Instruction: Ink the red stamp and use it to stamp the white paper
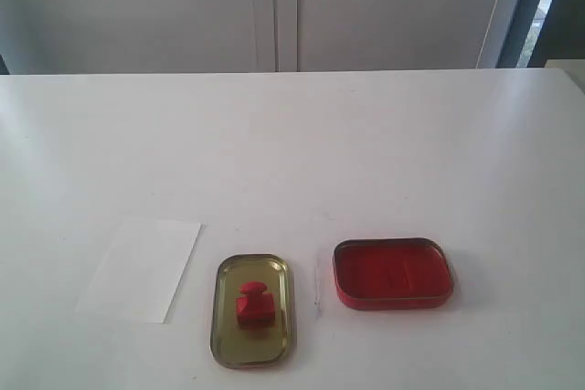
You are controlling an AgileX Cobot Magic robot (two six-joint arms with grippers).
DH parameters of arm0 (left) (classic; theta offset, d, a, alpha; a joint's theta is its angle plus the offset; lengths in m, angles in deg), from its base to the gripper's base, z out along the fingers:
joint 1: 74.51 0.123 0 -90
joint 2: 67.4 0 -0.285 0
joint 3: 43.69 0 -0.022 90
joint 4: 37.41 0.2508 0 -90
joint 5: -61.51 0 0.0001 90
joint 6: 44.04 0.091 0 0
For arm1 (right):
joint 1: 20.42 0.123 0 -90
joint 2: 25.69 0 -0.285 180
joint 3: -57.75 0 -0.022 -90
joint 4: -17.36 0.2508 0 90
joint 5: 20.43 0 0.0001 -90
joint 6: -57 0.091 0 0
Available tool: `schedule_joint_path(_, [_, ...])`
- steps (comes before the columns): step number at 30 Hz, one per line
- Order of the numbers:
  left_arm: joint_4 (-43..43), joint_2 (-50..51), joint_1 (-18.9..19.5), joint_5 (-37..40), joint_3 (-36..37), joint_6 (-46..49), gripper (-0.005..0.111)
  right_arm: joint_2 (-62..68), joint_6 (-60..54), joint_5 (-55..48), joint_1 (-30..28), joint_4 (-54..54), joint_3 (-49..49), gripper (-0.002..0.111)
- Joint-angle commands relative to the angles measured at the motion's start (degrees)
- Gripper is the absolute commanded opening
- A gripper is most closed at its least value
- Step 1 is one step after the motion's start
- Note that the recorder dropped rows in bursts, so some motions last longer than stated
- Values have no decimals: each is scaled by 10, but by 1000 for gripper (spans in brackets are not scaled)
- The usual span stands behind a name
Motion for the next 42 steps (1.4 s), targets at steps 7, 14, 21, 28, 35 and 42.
schedule_joint_path(7, [-2,-3,2,-2,2,0,0,-4,0,2,-3,0,-1,0])
schedule_joint_path(14, [-2,-3,2,-2,2,0,0,-4,0,2,-3,0,-1,0])
schedule_joint_path(21, [-2,-3,2,-2,2,0,0,-4,0,2,-3,0,-1,0])
schedule_joint_path(28, [-2,-3,2,-2,2,0,0,-4,0,2,-3,0,-1,0])
schedule_joint_path(35, [-2,-3,2,-2,2,0,0,-4,0,2,-3,0,-1,0])
schedule_joint_path(42, [-1,-3,2,-2,2,9,0,-4,0,2,-3,0,-1,0])
